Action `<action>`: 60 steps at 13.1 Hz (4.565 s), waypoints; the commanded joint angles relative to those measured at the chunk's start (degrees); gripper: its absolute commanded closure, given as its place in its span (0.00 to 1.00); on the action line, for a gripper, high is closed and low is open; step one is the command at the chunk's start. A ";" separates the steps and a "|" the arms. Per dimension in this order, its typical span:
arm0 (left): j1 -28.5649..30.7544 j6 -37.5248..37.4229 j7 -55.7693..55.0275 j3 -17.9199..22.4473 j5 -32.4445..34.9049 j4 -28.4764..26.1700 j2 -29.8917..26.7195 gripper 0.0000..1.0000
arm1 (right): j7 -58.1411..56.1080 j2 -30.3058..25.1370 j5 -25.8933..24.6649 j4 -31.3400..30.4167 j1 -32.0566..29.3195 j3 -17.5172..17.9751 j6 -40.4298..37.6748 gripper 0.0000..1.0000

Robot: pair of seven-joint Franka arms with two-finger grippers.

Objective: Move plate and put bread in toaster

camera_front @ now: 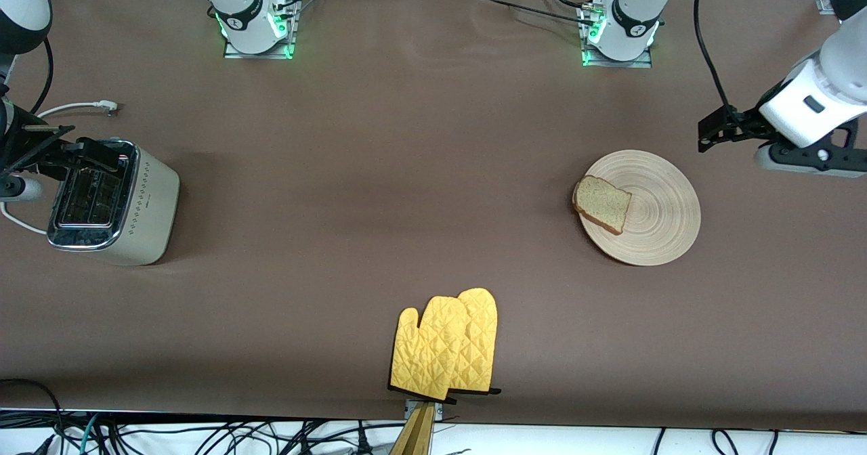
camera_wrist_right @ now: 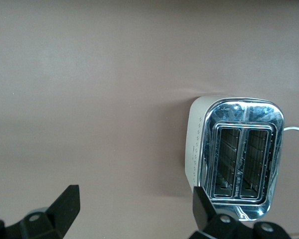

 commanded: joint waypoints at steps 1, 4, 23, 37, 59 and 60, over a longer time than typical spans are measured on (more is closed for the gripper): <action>0.54 -1.09 1.38 0.16 0.02 3.04 0.37 0.00 | 0.60 0.08 -0.24 0.93 0.14 0.14 -0.84 0.00; 0.54 -1.09 0.85 -0.19 -0.07 2.34 0.02 0.00 | 0.60 0.08 -0.15 0.93 0.05 0.14 -0.84 0.00; 0.63 2.96 0.59 -1.16 -0.15 -6.19 -5.79 0.00 | 0.51 0.08 -0.33 0.85 0.05 0.06 -0.84 0.00; 0.81 2.78 -1.43 -0.81 -0.77 -5.93 -5.52 0.00 | 0.34 0.08 -0.24 0.93 -0.04 0.06 -0.84 0.00; 1.50 2.60 -1.52 -0.72 -0.33 -6.19 -5.61 0.00 | 0.51 0.08 -0.24 0.93 0.05 0.14 -0.75 0.00; 1.77 2.95 -1.43 -0.72 -0.33 -6.19 -5.52 0.00 | 0.60 0.08 -0.24 0.93 0.05 0.14 -0.75 0.00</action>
